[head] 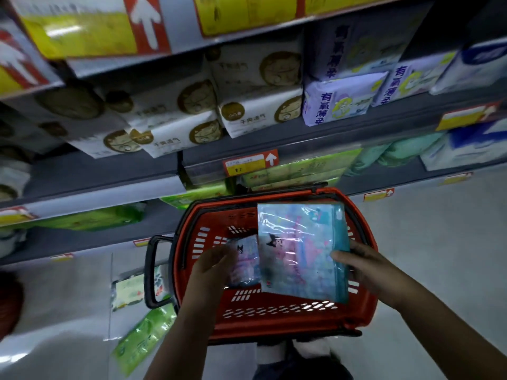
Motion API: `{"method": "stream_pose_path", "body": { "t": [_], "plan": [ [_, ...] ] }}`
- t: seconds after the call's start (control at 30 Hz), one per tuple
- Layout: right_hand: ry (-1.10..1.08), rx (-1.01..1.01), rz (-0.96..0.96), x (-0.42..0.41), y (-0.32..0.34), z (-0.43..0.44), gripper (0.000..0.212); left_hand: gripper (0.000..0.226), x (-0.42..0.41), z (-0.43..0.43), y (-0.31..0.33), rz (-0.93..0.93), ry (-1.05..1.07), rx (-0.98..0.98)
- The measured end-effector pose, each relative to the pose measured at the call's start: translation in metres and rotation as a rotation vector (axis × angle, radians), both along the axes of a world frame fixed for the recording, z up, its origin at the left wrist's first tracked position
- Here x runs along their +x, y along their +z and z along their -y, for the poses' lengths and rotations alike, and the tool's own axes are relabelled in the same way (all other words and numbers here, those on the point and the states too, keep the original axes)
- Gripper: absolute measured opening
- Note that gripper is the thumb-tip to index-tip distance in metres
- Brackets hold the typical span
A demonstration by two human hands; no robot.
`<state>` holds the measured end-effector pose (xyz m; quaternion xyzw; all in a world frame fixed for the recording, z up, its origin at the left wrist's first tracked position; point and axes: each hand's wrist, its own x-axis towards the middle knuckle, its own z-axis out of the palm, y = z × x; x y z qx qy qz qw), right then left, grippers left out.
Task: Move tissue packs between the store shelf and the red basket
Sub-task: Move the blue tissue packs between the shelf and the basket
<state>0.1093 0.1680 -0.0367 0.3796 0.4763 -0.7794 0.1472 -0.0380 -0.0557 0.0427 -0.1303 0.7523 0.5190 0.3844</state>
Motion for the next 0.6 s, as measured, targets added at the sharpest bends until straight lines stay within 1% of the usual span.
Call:
{"method": "stream_pose_path", "body": {
  "t": [0.07,0.13,0.2,0.27,0.3,0.4,0.47,0.53,0.6],
  "plan": [
    [-0.024,-0.077,-0.065,0.000,0.023,0.004,0.090,0.010,0.001,-0.002,0.018,-0.013,-0.007,0.039],
    [-0.066,-0.150,-0.099,0.002,0.044,0.007,0.096,0.012,0.001,-0.003,0.036,-0.013,-0.041,0.079],
    [-0.113,-0.214,-0.135,0.004,0.064,0.008,0.095,0.017,0.003,-0.005,0.054,0.010,-0.105,0.136],
    [-0.134,-0.232,-0.168,0.005,0.086,0.008,0.087,0.048,0.004,-0.005,0.070,0.046,-0.134,0.157],
    [-0.131,-0.218,-0.178,0.005,0.098,0.008,0.084,0.057,0.005,-0.005,0.078,0.068,-0.131,0.173],
    [-0.123,-0.170,-0.212,0.007,0.133,0.009,0.084,0.048,0.010,-0.008,0.110,0.084,-0.162,0.234],
    [-0.144,-0.181,-0.233,0.011,0.156,0.009,0.081,0.051,0.014,-0.010,0.130,0.103,-0.166,0.234],
    [-0.144,-0.193,-0.262,0.015,0.180,0.009,0.072,0.053,0.017,-0.011,0.151,0.125,-0.136,0.250],
    [-0.155,-0.197,-0.285,0.020,0.204,0.009,0.071,0.051,0.017,-0.013,0.173,0.119,-0.135,0.258]
  ]
}}
